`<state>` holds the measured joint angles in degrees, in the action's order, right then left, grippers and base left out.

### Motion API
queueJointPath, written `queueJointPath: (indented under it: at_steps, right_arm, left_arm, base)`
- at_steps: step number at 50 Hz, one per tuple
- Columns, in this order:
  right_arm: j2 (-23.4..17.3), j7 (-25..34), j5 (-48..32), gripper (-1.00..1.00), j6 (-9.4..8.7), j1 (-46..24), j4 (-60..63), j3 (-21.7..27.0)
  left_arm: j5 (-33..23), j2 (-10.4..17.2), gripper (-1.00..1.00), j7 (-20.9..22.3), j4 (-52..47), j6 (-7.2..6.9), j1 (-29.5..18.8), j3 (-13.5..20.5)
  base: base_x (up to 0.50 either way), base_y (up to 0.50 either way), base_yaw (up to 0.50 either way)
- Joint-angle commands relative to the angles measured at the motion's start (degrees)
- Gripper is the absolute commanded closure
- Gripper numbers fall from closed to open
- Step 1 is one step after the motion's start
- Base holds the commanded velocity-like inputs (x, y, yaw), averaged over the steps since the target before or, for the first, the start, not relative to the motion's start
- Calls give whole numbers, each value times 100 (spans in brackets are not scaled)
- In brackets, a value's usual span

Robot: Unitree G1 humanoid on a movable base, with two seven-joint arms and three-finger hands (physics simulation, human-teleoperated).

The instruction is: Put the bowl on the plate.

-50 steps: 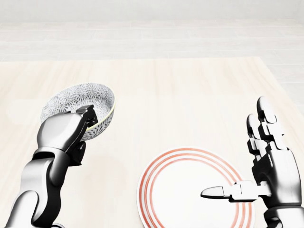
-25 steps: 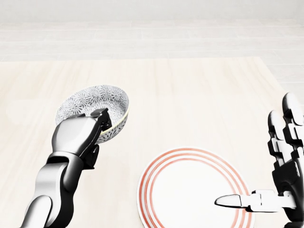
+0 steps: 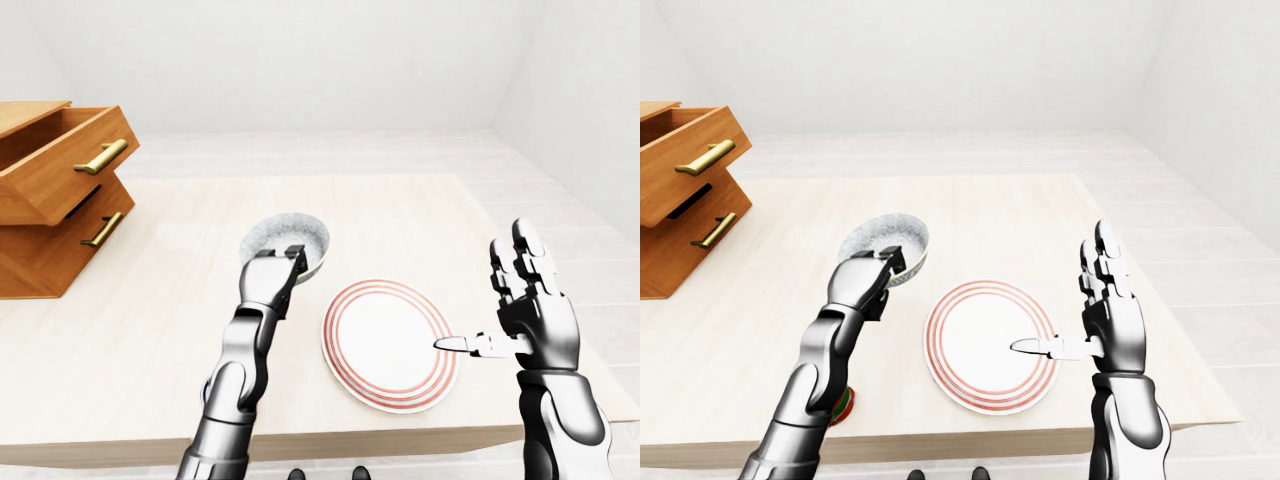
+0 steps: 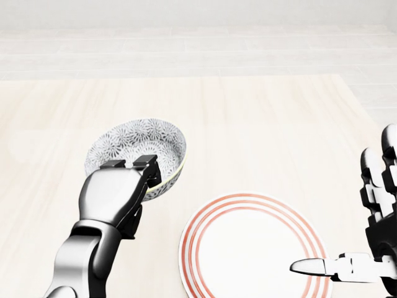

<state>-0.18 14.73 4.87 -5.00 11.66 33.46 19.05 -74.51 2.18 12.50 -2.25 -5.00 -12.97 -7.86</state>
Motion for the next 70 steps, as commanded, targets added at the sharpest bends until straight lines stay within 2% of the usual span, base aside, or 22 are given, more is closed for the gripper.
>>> queueJointPath:
  at_steps: [1, 8, 12, 15, 32, 35, 40, 60, 70]
  right_arm:
    - [8, 28, 41, -100, 0, -26, -88, 55]
    - [14, 32, 31, -100, 0, 9, -97, 35]
    - [20, 72, 46, -100, 0, 34, -131, 39]
    - [16, 87, 69, -100, 0, 43, -123, 57]
    - [159, 323, 147, -100, 0, 322, 5, 111]
    - [174, 350, 120, -100, 63, 333, -68, 112]
    - [173, 381, 175, -100, 0, 343, 17, 163]
    - [218, 464, 154, -100, 0, 355, 209, 295]
    - [193, 473, 191, -100, 0, 274, 52, 345]
  left_arm:
    - [-300, -173, 100, -73, -701, 0, 466, -246]
    - [-427, -300, 100, -79, -971, 0, 771, -481]
    - [-495, -331, 100, -252, -946, 72, 926, -612]
    - [-519, -373, 100, -229, -1028, 83, 983, -693]
    - [-610, -495, 100, -332, -973, 88, 1093, -1005]
    - [-624, -506, 100, -347, -952, 86, 1086, -1036]
    - [-641, -537, 100, -380, -919, 78, 1096, -1100]
    - [-801, -749, 100, -474, -760, 0, 1174, -1599]
    - [-863, -902, 100, -689, -332, 0, 1090, -1796]
  base:
    - [0, 0, 0]
    - [0, 0, 0]
    - [0, 0, 0]
    - [0, 0, 0]
    - [0, 0, 0]
    - [0, 0, 0]
    - [0, 0, 0]
    - [0, 0, 0]
    - [0, 0, 0]
